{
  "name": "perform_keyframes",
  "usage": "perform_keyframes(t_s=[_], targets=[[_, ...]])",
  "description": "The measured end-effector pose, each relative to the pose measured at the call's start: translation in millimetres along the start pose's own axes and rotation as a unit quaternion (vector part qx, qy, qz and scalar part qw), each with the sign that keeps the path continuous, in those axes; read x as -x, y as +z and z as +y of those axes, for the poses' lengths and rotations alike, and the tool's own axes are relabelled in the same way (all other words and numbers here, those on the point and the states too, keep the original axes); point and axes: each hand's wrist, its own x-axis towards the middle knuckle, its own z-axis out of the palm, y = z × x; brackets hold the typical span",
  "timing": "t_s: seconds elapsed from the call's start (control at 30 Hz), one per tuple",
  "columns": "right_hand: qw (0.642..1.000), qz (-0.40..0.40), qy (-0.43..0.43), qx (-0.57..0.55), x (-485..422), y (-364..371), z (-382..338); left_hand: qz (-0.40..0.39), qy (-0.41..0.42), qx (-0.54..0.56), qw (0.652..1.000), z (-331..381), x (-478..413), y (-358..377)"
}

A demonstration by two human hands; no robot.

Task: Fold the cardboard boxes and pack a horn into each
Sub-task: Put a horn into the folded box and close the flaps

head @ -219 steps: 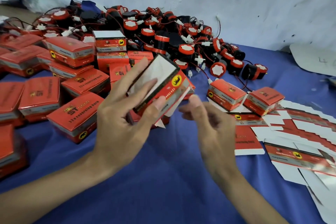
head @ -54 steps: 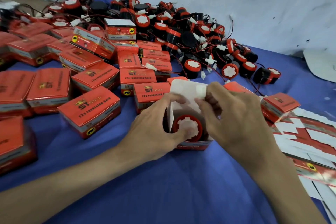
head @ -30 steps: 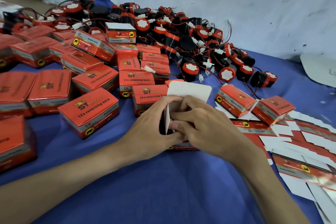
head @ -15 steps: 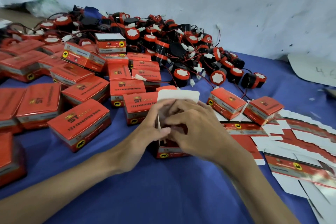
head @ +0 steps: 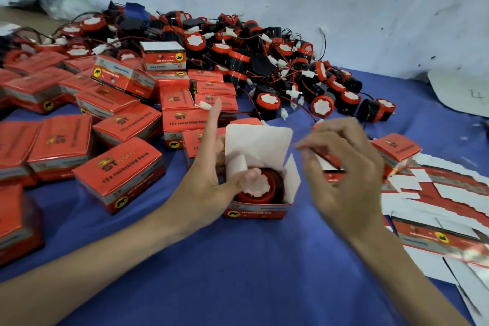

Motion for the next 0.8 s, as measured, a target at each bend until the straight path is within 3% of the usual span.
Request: perform_keyframes(t_s=[0.07,0.2,0.27,0.37,0.4,0.63,0.8], targets=[[0.999,-0.021,-0.002,-0.038,14.2,1.7,7.9,-0.002,-0.004,-0.027,1.000,-4.8,-1.4,0.0],[0.974,-0.164,0.022,-0.153,31.0,17.9,5.4,0.033,0.001,-0.052,0.998,-8.2,-2.1,2.6],[0.950,-0.166,0.099,-0.244,31.4,21.0,1.5,0.038,0.006,-0.079,0.996,-6.5,-1.1,2.7],[0.860,-0.115,0.230,-0.442,26.1,18.6,-5.1,0.038,0.037,-0.134,0.990,-3.6,-1.1,1.5],[0.853,-0.093,0.249,-0.450,26.9,19.0,-4.2,0.037,0.051,-0.149,0.987,-2.3,-0.8,1.6],[0.920,-0.104,0.212,-0.313,33.8,24.9,2.8,-0.060,0.103,-0.214,0.969,-1.0,6.2,-11.1],[0.956,-0.068,0.168,-0.232,36.6,29.8,3.1,-0.069,0.130,-0.234,0.961,-0.6,-0.2,-17.9]])
